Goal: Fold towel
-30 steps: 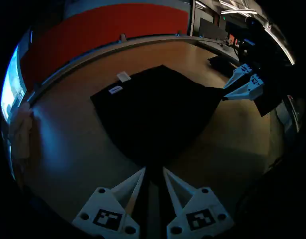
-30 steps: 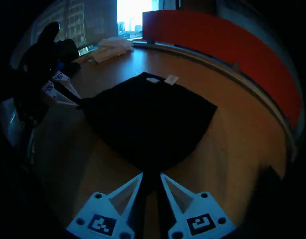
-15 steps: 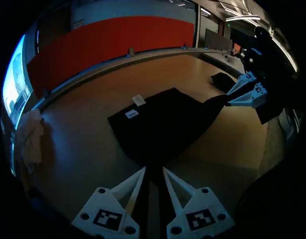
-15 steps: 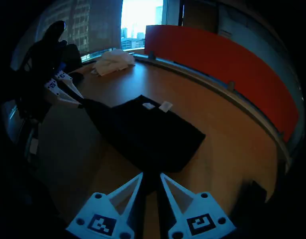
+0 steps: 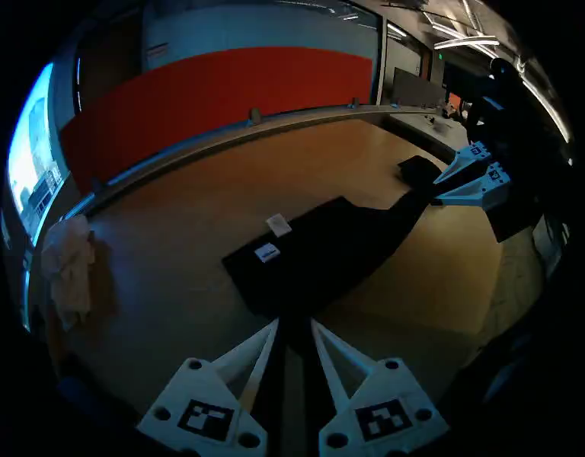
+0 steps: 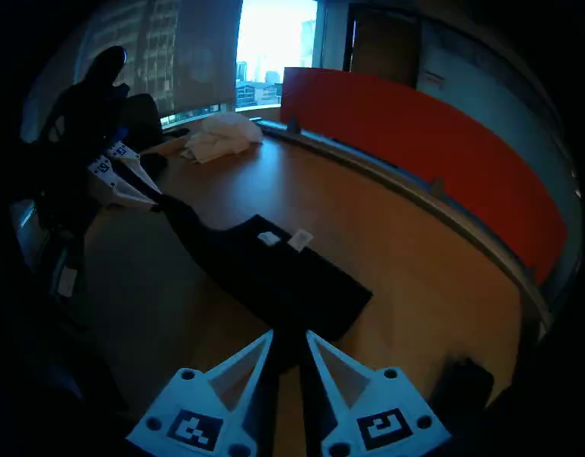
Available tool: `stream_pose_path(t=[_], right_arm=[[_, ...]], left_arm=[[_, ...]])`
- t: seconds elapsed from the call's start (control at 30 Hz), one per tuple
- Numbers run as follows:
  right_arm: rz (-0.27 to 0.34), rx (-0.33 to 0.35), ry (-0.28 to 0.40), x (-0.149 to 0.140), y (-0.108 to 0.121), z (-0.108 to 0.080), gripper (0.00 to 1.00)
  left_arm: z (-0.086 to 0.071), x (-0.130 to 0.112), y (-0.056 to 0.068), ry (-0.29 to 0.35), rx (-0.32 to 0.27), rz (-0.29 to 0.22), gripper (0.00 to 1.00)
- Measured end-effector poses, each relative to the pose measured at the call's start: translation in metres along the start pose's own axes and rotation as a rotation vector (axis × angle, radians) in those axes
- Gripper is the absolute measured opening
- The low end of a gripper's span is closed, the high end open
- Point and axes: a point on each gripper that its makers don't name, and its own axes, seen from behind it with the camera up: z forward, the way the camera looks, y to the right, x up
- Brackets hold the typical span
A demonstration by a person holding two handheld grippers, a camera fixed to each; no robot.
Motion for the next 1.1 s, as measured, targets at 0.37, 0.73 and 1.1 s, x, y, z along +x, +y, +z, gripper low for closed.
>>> stream_pose_path(t=[0.37,0.73,1.1], right_arm=[[0.012,0.000,0.007,0.004,-0.010,-0.021,0.14],[0.011,0.010,-0.009,0.001,-0.013,-0.024,0.14],[-0.013,0.018,-0.046,-0.003,0.000,-0.002,0.14]], left_arm=[[-0.016,0.006,0.006,0.003,-0.013,-0.008,0.13],[-0.017,0.001,0.011,-0.014,-0.017,-0.028,0.13],[0.004,0.001,-0.001,-0.034,0.003,-0.053,0.13]])
